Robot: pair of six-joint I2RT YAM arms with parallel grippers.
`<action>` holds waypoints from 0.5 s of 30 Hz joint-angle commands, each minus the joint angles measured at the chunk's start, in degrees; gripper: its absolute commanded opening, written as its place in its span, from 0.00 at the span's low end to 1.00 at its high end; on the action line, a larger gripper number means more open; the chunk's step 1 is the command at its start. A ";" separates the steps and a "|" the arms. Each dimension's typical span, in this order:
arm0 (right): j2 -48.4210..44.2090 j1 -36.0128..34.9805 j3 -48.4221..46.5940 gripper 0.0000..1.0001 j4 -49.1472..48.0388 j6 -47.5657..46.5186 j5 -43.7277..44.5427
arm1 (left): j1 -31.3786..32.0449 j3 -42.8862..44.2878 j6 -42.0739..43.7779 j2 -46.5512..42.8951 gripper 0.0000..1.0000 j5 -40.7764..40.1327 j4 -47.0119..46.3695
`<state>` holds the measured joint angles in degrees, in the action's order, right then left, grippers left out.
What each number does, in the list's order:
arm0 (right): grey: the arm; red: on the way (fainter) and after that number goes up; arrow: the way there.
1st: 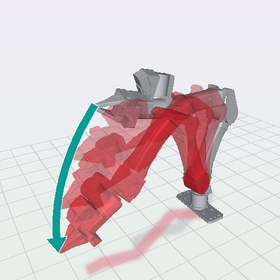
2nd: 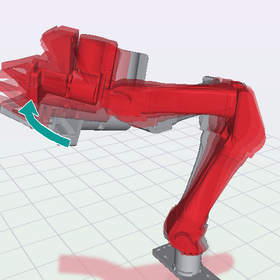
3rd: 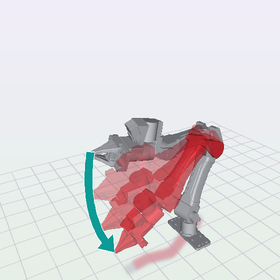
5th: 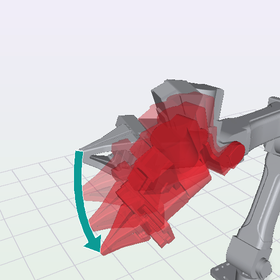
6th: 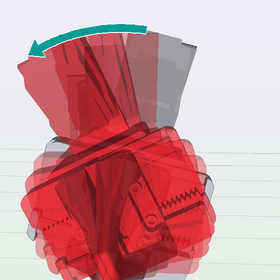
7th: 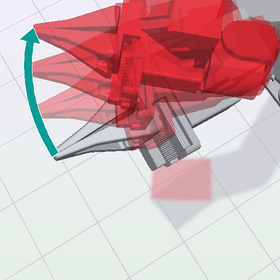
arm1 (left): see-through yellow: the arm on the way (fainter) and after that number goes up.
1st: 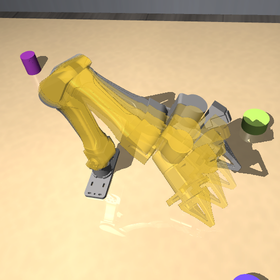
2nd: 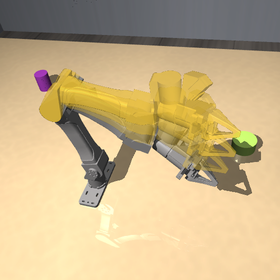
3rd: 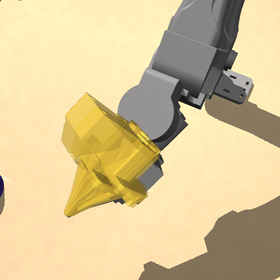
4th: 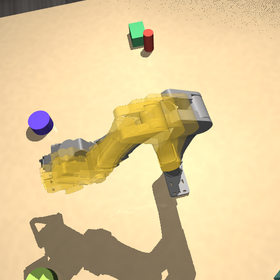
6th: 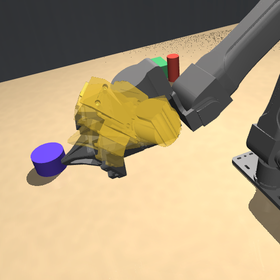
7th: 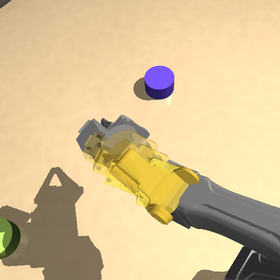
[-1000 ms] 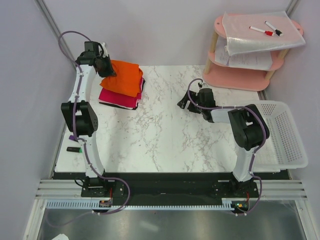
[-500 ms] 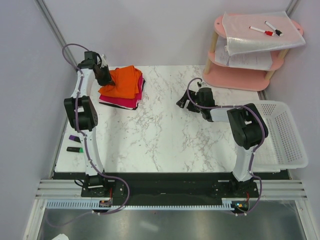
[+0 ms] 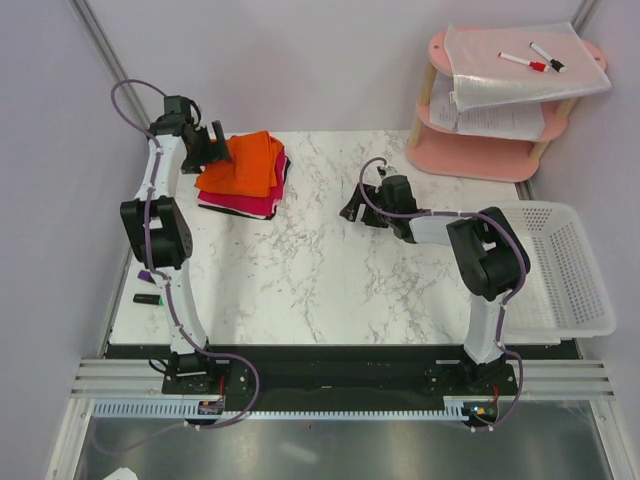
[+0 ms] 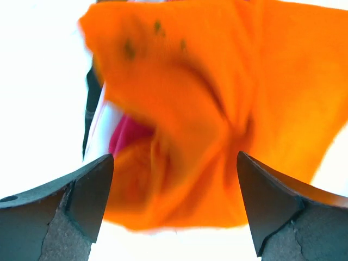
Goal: Fold and stack the t-shirts
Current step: Smooth out wrinkles on the folded tshirt
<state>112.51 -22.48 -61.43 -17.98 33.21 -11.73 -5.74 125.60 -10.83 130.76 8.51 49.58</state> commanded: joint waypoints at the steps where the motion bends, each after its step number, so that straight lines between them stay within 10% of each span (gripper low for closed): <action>1: 2.54 -1.07 -0.97 0.88 4.88 -0.61 0.21 | 0.46 -7.01 -5.69 -15.43 1.00 -2.19 -7.90; 6: 3.77 -1.69 -4.82 0.86 3.12 -0.43 -0.58 | 2.66 -12.48 -7.89 -22.64 0.91 1.84 -12.92; 8: 5.00 -2.13 -8.42 0.84 4.26 -1.04 -1.28 | 2.92 -15.02 -9.72 -23.00 0.71 7.73 -14.94; 11: 7.54 -3.36 -18.00 0.50 5.49 -2.18 -4.34 | 3.01 -21.08 -13.06 -23.36 0.02 16.78 -21.08; 12: 8.42 -4.06 -23.68 0.15 6.02 -2.10 -5.14 | 2.93 -22.75 -13.77 -23.18 0.02 18.54 -22.58; 15: 13.07 -5.20 -35.63 0.00 8.13 -0.61 -8.83 | 2.92 -27.85 -16.41 -21.78 0.02 22.68 -28.63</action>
<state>122.56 -25.54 -81.84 -10.90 32.21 -14.83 -2.46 104.09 -21.21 105.75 21.52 29.50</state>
